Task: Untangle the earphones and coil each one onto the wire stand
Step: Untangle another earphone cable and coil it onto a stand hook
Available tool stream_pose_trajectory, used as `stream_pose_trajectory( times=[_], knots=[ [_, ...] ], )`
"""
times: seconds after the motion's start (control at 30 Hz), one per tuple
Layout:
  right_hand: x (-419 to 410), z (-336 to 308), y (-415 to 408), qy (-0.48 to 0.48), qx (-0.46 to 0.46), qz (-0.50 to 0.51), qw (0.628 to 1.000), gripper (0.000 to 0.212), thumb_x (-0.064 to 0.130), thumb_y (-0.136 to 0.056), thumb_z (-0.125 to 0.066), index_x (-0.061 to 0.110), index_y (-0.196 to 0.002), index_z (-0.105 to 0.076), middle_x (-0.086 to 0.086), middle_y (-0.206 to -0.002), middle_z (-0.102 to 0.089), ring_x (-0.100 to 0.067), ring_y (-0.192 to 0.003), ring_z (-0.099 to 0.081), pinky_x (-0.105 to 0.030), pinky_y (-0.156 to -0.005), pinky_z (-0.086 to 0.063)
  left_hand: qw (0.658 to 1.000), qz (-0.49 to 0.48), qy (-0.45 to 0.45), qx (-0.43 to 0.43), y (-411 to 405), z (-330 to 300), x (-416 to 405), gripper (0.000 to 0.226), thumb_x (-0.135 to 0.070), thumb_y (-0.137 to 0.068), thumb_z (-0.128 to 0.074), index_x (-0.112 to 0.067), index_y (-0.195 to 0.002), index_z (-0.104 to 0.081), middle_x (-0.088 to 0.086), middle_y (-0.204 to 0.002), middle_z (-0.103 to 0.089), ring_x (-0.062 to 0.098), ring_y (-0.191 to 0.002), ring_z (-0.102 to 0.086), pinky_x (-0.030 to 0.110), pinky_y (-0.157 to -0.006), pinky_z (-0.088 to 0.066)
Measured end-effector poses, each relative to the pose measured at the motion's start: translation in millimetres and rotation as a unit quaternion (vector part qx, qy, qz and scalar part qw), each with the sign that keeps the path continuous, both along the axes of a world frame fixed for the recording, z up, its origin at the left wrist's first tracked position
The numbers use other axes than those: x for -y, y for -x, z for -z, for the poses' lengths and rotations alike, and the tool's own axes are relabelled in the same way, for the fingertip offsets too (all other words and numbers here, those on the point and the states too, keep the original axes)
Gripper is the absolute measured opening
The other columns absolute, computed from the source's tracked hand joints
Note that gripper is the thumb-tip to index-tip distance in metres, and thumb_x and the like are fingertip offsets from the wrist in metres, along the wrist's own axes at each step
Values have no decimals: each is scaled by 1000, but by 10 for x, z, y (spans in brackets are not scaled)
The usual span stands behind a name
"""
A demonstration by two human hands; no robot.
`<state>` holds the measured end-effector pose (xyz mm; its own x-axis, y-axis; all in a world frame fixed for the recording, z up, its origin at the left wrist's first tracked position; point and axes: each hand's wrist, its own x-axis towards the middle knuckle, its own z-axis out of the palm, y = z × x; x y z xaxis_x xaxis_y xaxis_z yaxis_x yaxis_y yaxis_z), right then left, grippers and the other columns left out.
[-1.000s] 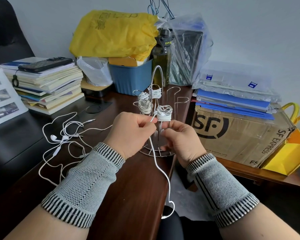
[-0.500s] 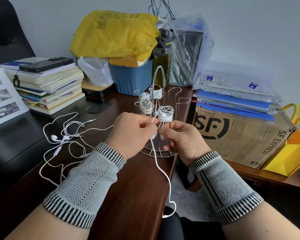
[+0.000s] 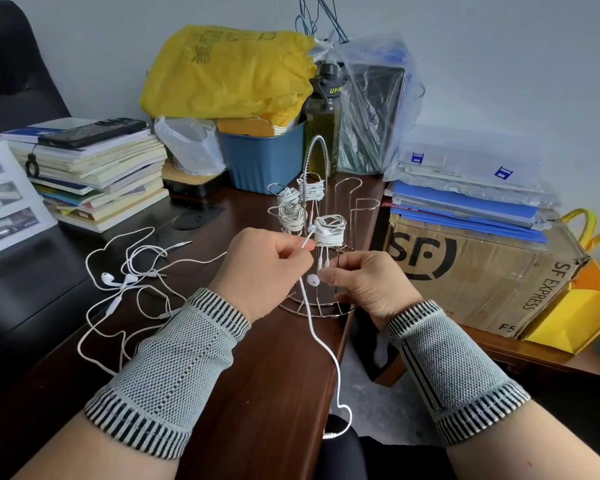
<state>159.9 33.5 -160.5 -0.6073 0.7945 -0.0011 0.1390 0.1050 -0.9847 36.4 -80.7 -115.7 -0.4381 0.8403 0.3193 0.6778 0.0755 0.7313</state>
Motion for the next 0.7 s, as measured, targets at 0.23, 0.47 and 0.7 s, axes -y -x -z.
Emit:
stream_pose_trajectory(
  times=[0.23,0.47,0.7],
  knots=[
    [107,27,-119,-145,12,151,978,7,24,-79,-76,21,-78,-70,3,-63,-61,-10,-55,-52,-30,-59,-50,996,0,46,-75,1,-42,4,44,-20,-81,-64,-7,-41,-49,9,-83,-74,-14,-75,-61,5,-62,-41],
    [301,-101,-126,-501,-93,129,851,16,3,-81,-63,14,-91,-69,5,-86,-51,-7,-78,-51,-16,-67,-45,966,-3,125,-225,-159,-245,116,26,-37,-79,-62,-15,-64,-64,-3,-73,-67,12,-72,-60,33,-69,-51],
    [271,-7,-60,-501,-70,116,855,15,21,-78,-73,18,-93,-73,8,-94,-47,-15,-90,-49,-24,-77,-44,967,27,122,-223,-240,-375,234,5,-27,-78,-64,-29,-78,-60,-11,-78,-64,4,-78,-60,28,-74,-51]
  ],
)
